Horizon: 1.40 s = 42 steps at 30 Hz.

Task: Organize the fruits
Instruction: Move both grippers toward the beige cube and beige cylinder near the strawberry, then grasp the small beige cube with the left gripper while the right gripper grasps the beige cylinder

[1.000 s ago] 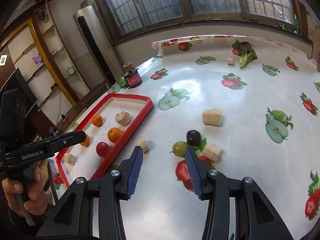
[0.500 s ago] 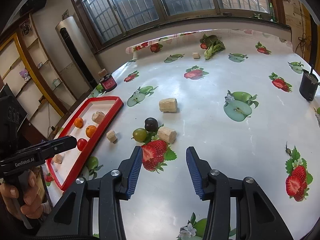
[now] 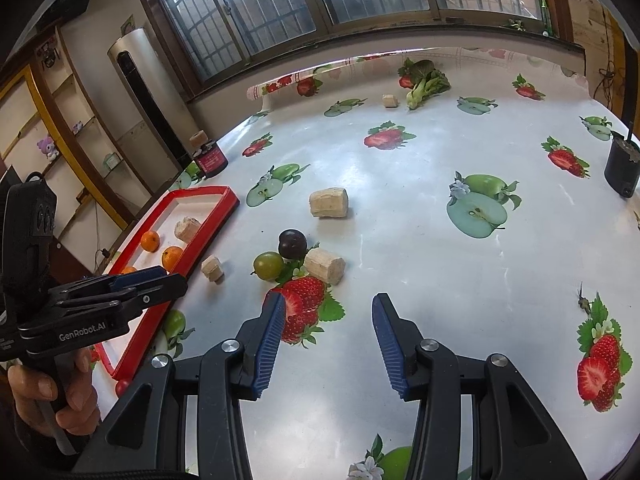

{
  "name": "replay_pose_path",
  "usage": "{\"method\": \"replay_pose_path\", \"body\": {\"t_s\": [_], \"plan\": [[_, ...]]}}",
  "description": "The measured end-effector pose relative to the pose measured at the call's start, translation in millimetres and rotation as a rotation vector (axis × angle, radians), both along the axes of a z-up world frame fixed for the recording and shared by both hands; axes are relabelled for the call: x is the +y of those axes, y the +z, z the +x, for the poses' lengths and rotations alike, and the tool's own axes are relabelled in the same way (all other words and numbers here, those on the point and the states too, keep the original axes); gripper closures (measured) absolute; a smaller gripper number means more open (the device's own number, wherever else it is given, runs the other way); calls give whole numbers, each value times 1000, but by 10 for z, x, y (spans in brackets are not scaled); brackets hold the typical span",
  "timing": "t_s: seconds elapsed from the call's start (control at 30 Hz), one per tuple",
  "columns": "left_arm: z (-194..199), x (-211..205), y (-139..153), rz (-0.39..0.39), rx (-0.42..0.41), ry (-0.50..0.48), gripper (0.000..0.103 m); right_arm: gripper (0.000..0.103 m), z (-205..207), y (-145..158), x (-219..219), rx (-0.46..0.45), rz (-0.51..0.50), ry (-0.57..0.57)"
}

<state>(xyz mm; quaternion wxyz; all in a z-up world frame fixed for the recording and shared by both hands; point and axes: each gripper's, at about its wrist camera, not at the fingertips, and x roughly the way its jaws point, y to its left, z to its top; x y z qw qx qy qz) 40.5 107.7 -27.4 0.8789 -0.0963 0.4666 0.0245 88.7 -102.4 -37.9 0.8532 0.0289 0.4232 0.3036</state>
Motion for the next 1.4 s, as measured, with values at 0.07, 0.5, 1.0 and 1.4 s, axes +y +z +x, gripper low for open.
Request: {"method": "replay_pose_path", "body": {"t_s": [0.07,0.5,1.0,1.4], "plan": [[106,5,-72,18,18,2,57,55,48,-42,47,11,-1,6],[418,32,-433,114,76,-10,57,56,451,-349,514,45,-99,67],[125,115,-195,-3,9,-12,86,68,328,-139,481,-25,-72,47],[-364,259,129,-56,-82,34,86,69,19,139,378,-42,14,56]]}}
